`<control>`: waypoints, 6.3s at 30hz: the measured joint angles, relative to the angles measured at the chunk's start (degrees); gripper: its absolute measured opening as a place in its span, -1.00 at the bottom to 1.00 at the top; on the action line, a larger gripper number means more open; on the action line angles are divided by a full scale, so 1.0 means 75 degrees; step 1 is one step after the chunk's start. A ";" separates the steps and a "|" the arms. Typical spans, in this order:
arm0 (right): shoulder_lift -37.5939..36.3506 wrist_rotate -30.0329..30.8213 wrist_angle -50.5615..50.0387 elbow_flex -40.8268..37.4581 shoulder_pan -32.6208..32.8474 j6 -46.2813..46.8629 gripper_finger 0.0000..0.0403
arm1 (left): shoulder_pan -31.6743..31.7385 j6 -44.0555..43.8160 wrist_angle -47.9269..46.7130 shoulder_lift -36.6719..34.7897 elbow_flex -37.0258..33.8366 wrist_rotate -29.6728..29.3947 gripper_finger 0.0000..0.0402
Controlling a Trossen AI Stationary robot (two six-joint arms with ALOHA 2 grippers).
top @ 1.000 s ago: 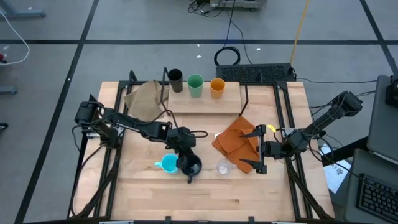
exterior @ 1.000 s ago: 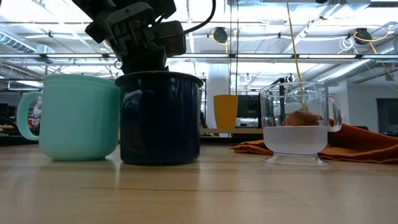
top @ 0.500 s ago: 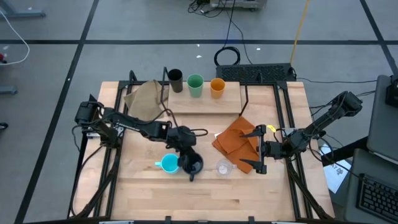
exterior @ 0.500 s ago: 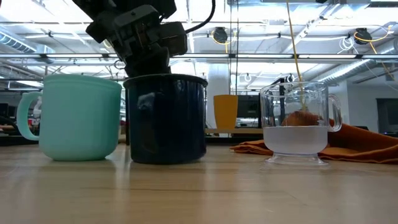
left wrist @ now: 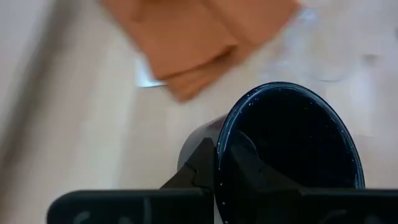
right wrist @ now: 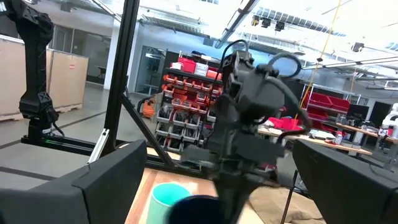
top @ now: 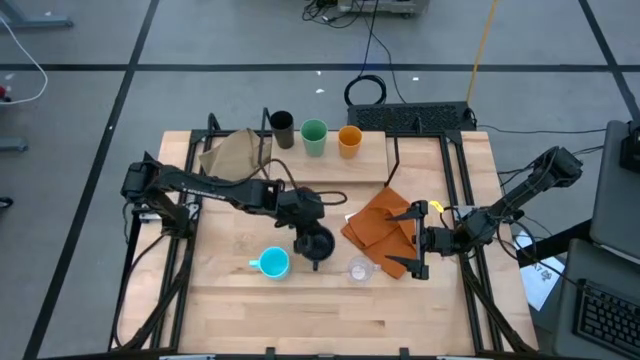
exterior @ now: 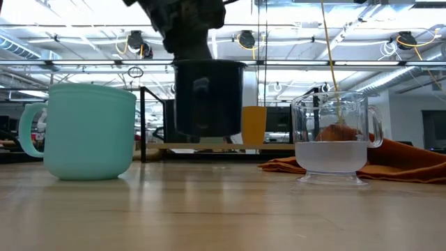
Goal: Stack small to large cups/mugs on shelf
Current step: Put the dark blue mug on the shelf
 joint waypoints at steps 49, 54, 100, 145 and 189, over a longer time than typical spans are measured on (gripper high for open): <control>-0.0003 -0.0020 0.0231 -0.0003 0.0002 0.0082 0.95 | 0.4564 0.1082 -0.3814 -0.0786 0.2726 0.2482 -0.91; -0.0003 -0.0020 0.0245 -0.0003 0.0002 0.0075 0.95 | 0.4575 0.1099 -0.3812 -0.1183 0.2728 0.2562 -0.91; -0.0003 -0.0026 0.0535 -0.0003 0.0002 -0.0183 0.95 | 0.5674 0.1574 -0.1407 -0.1367 0.0160 0.2123 -0.91; -0.0003 -0.0029 0.0574 -0.0003 0.0002 -0.0208 0.95 | 0.5452 0.1835 -0.1013 -0.0919 -0.0186 0.1476 -0.91; -0.0003 -0.0032 0.0573 -0.0003 0.0002 -0.0233 0.95 | 0.5458 0.1670 -0.0243 -0.0868 -0.0655 0.1348 -0.79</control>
